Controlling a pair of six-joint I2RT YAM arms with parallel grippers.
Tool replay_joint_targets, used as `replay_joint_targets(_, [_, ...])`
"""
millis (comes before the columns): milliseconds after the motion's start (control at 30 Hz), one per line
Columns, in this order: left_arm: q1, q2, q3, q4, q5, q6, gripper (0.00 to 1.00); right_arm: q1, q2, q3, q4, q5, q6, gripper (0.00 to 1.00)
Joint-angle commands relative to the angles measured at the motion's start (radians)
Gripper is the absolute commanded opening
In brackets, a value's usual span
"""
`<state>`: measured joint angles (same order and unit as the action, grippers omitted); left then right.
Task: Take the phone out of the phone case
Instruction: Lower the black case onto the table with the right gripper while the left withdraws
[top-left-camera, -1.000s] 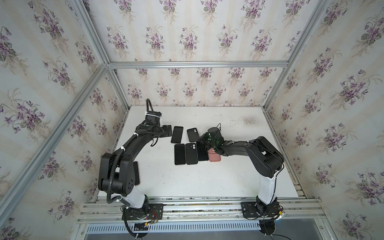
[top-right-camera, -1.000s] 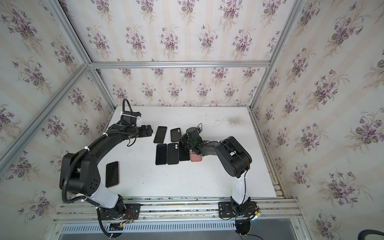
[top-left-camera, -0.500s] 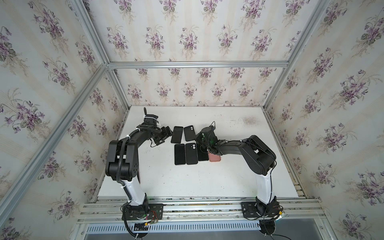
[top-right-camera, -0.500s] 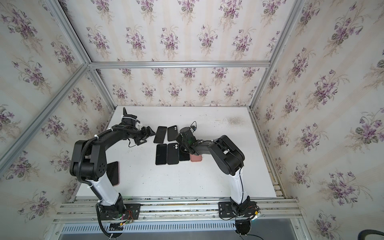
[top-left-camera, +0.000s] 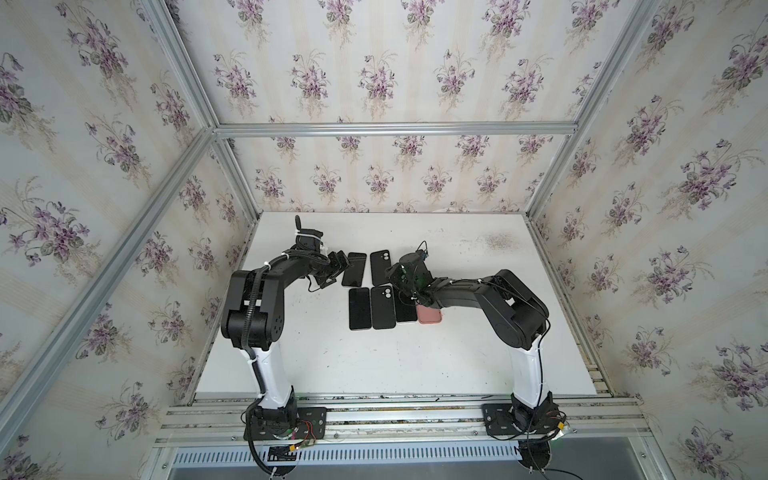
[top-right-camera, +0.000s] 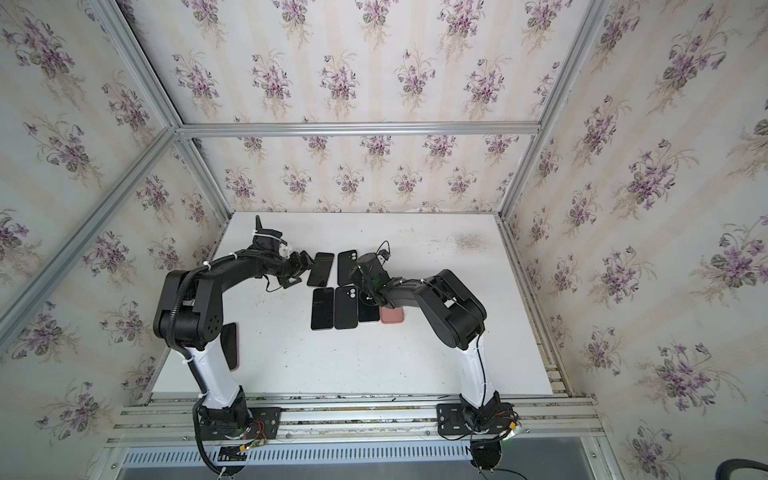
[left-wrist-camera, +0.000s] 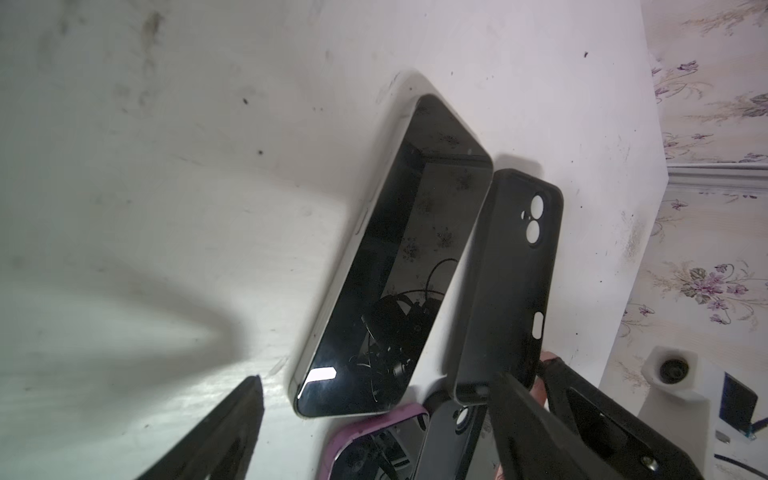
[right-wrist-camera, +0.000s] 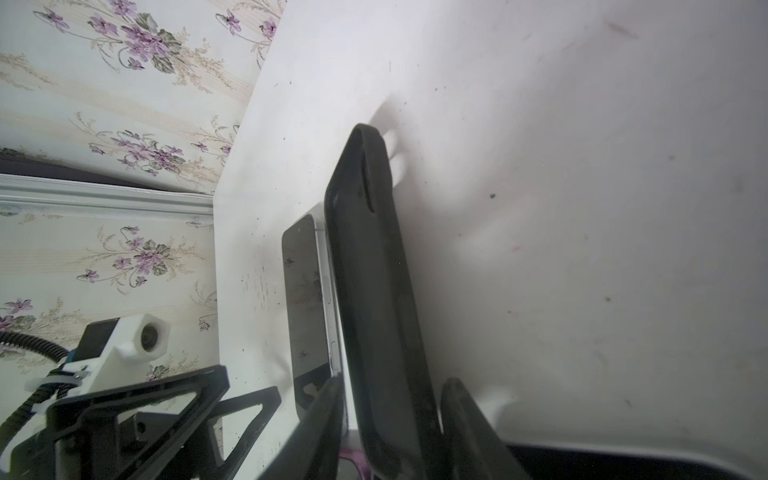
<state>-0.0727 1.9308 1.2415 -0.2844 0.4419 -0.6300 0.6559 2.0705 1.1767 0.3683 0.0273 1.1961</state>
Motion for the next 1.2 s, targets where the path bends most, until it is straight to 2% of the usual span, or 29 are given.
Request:
replay_joint_targets(0, [-0.01, 0.012, 0.016, 0.037, -0.003, -0.017, 0.87, -0.003, -0.001, 0.006, -0.022, -0.02, -0.028, 0.49])
replay_joint_targets(100, [-0.021, 0.025, 0.019, 0.046, 0.003, -0.022, 0.86, -0.007, -0.004, 0.014, -0.036, -0.035, -0.046, 0.6])
replay_joint_targets(167, [-0.028, 0.028, 0.016, 0.055, 0.002, -0.023, 0.87, -0.01, -0.003, 0.027, -0.053, -0.044, -0.056, 0.63])
replay_joint_targets(933, [-0.09, 0.038, 0.01, 0.114, 0.025, -0.01, 0.86, -0.039, 0.013, 0.053, -0.037, -0.135, -0.094, 0.66])
replay_joint_targets(1067, [-0.083, 0.01, 0.004, 0.1, -0.004, -0.009, 0.86, -0.041, 0.011, 0.063, -0.042, -0.146, -0.109, 0.67])
replay_joint_targets(1167, [-0.065, -0.04, -0.012, 0.064, -0.052, -0.015, 0.87, -0.044, -0.006, 0.076, -0.068, -0.153, -0.15, 0.73])
